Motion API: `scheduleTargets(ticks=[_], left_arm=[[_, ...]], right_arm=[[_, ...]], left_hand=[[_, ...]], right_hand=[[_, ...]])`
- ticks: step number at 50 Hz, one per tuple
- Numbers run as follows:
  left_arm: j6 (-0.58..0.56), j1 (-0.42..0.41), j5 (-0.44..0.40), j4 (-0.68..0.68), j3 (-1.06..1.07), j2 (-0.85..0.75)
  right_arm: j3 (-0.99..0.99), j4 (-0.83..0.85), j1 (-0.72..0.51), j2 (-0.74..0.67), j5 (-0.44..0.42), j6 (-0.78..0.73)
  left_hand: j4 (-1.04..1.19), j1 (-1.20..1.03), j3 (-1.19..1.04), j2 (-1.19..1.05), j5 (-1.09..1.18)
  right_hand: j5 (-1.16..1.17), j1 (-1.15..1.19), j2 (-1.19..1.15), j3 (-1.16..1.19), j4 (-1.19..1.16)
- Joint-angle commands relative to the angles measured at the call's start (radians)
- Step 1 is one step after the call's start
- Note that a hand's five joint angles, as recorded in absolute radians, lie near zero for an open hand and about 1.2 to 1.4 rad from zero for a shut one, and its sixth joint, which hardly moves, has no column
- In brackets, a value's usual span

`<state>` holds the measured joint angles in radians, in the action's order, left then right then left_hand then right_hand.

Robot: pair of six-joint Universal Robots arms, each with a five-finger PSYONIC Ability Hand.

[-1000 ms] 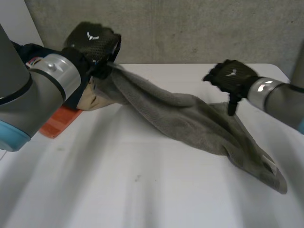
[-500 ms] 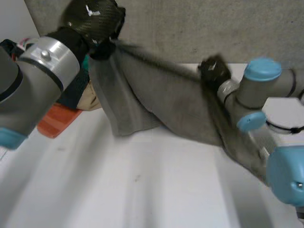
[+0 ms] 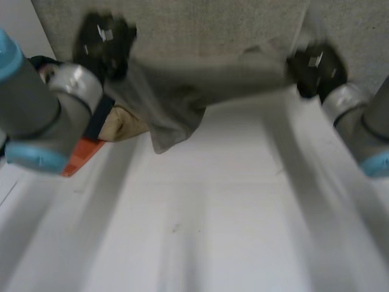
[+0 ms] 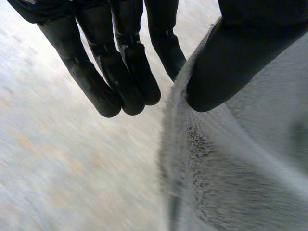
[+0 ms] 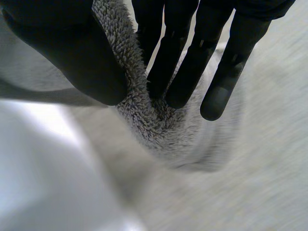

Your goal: Fold the laundry.

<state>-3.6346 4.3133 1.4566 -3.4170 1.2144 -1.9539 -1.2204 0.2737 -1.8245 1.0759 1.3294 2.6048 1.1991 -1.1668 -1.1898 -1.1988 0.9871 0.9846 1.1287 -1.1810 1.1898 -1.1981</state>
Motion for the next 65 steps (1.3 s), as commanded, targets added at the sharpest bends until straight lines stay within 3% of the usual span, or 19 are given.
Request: scheduleTargets(ticks=[1,4,9,12,18,24,35,43,46,48,54,58,65], left_arm=[[-0.006,0.0,-0.053,-0.083,0.322,0.01],[-0.012,-0.003,-0.078,-0.131,0.392,-0.002],[-0.033,0.002,-0.084,-0.143,0.432,0.006],[-0.027,0.006,-0.084,-0.136,0.442,0.026],[-0.021,0.008,-0.087,-0.105,0.461,0.043],[-0.022,0.008,-0.084,-0.087,0.465,0.046],[-0.021,0.013,-0.088,-0.073,0.471,0.07],[-0.021,0.012,-0.088,-0.073,0.475,0.082],[-0.021,0.014,-0.088,-0.073,0.471,0.082],[-0.021,0.019,-0.088,-0.073,0.47,0.082],[-0.021,0.032,-0.085,-0.073,0.462,0.079],[-0.021,0.04,-0.085,-0.073,0.458,0.082],[-0.025,0.048,-0.09,-0.041,0.445,0.086]], right_arm=[[-0.192,-0.086,-0.018,-0.076,-0.009,-0.031],[-0.197,-0.129,-0.018,-0.099,0.001,-0.054],[-0.162,-0.209,0.001,-0.076,-0.001,-0.067],[-0.134,-0.272,-0.001,-0.053,0.004,-0.101],[-0.019,-0.465,0.011,-0.054,-0.03,-0.323],[0.192,-0.513,0.011,-0.196,-0.029,-0.52],[0.576,-0.557,0.056,-0.517,-0.027,-0.58],[0.728,-0.625,0.076,-0.66,-0.048,-0.577],[0.739,-0.623,0.079,-0.674,-0.065,-0.565],[0.746,-0.622,0.082,-0.68,-0.085,-0.534],[0.745,-0.627,0.099,-0.671,-0.136,-0.453],[0.722,-0.625,0.131,-0.631,-0.115,-0.407],[0.481,-0.669,0.198,-0.45,-0.104,-0.397]], left_hand=[[0.197,-0.229,-0.206,-0.197,0.235],[0.197,-0.229,-0.206,-0.197,0.235],[0.197,-0.229,-0.206,-0.197,0.235],[0.197,-0.229,-0.206,-0.197,0.235],[0.197,-0.229,-0.206,-0.197,0.235],[0.197,-0.229,-0.206,-0.197,0.235],[0.197,-0.229,-0.206,-0.197,0.235],[0.197,-0.229,-0.206,-0.197,0.235],[0.197,-0.229,-0.206,-0.197,0.235],[0.197,-0.229,-0.206,-0.197,0.235],[0.197,-0.229,-0.206,-0.197,0.235],[0.197,-0.229,-0.206,-0.197,0.235],[0.197,-0.229,-0.206,-0.197,0.235]], right_hand=[[0.237,0.268,-0.215,0.206,-0.198],[-0.147,-0.116,0.168,-0.177,0.186],[-0.572,-0.542,0.594,-0.603,0.611],[-0.699,-0.669,0.721,-0.73,0.739],[-0.794,-0.763,0.816,-0.824,0.833],[-0.794,-0.763,0.816,-0.824,0.833],[-0.697,-0.667,0.719,-0.728,0.736],[-0.682,-0.652,0.704,-0.713,0.721],[-0.668,-0.637,0.689,-0.698,0.707],[-0.524,-0.494,0.546,-0.555,0.563],[0.206,0.236,-0.184,0.175,-0.167],[0.237,0.268,-0.215,0.206,-0.198],[0.237,0.268,-0.215,0.206,-0.198]])
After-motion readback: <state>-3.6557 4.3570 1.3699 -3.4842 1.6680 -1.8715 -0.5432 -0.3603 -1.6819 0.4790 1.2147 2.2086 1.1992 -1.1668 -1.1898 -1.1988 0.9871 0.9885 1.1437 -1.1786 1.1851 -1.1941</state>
